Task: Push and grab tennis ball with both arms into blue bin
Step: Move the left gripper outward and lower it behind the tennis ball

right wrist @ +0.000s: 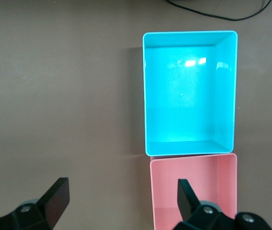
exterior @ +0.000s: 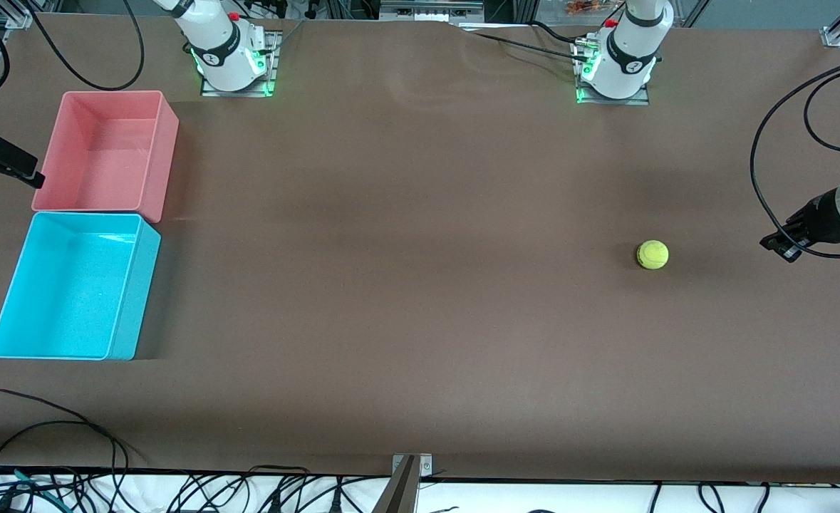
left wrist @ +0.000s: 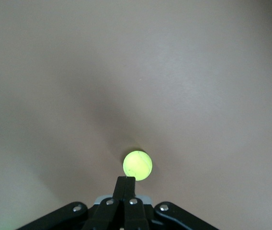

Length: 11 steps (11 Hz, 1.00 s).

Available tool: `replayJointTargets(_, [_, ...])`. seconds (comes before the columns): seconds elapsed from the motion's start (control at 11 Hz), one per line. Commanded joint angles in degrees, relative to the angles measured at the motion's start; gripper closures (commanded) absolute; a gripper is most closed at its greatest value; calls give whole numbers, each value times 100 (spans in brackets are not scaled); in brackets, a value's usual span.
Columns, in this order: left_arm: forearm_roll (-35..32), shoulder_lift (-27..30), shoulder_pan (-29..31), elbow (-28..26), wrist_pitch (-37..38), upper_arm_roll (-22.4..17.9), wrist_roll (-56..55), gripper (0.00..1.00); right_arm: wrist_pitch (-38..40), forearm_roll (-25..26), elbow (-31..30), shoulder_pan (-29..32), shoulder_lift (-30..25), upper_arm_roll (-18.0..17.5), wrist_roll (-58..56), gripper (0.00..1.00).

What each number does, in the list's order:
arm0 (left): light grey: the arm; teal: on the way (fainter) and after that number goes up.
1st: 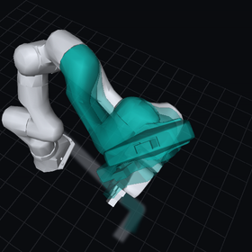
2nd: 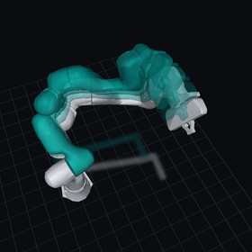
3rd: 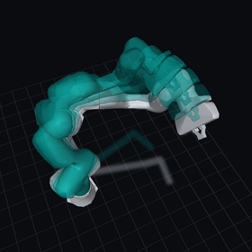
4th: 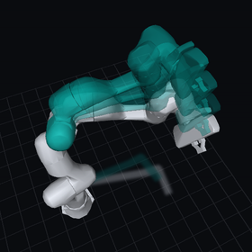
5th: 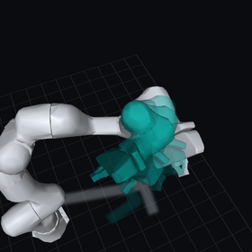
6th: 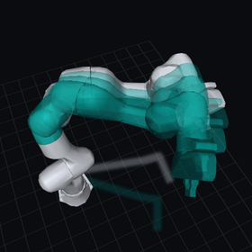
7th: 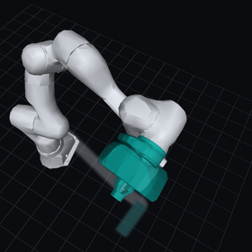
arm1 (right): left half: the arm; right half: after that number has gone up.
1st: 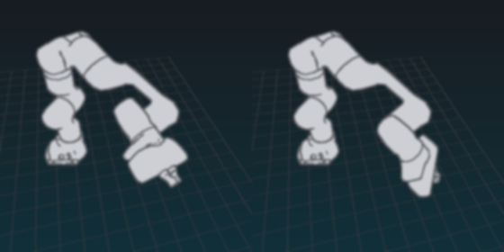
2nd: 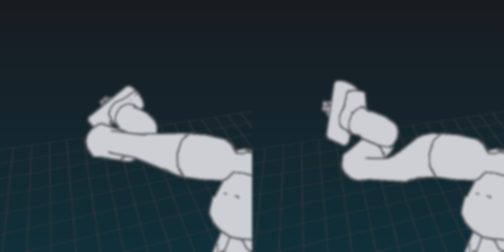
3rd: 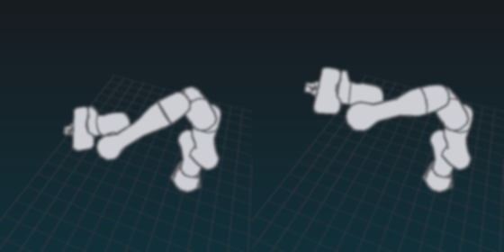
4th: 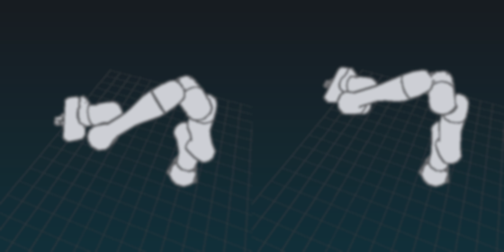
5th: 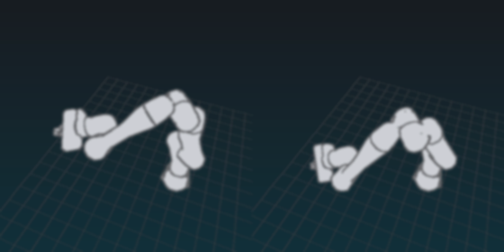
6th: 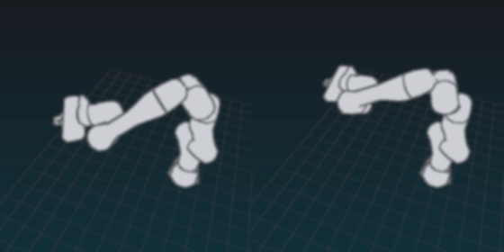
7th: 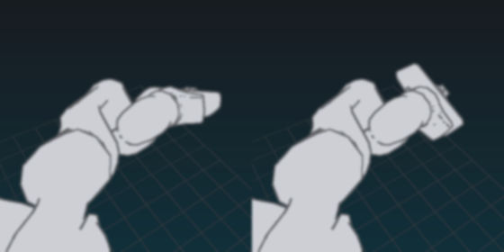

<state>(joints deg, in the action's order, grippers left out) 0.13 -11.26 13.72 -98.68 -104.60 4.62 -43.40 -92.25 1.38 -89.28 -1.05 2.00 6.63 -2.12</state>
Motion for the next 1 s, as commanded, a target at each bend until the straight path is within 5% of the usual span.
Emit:
replayJointTargets(0.0, [242, -262, 367, -159, -7, 30, -842, 100, 120, -85, 95, -18, -16, 40, 1, 0])
replayJointTargets(0.55, [-303, -306, 394, -2204, -2260, 65, -2539, 100, 120, -85, 95, -18, -16, 40, 9, 0])
replayJointTargets(0.91, [-303, -508, 542, -2910, -3459, 65, -2673, 100, 137, -85, 95, -18, -16, 40, 9, 0])
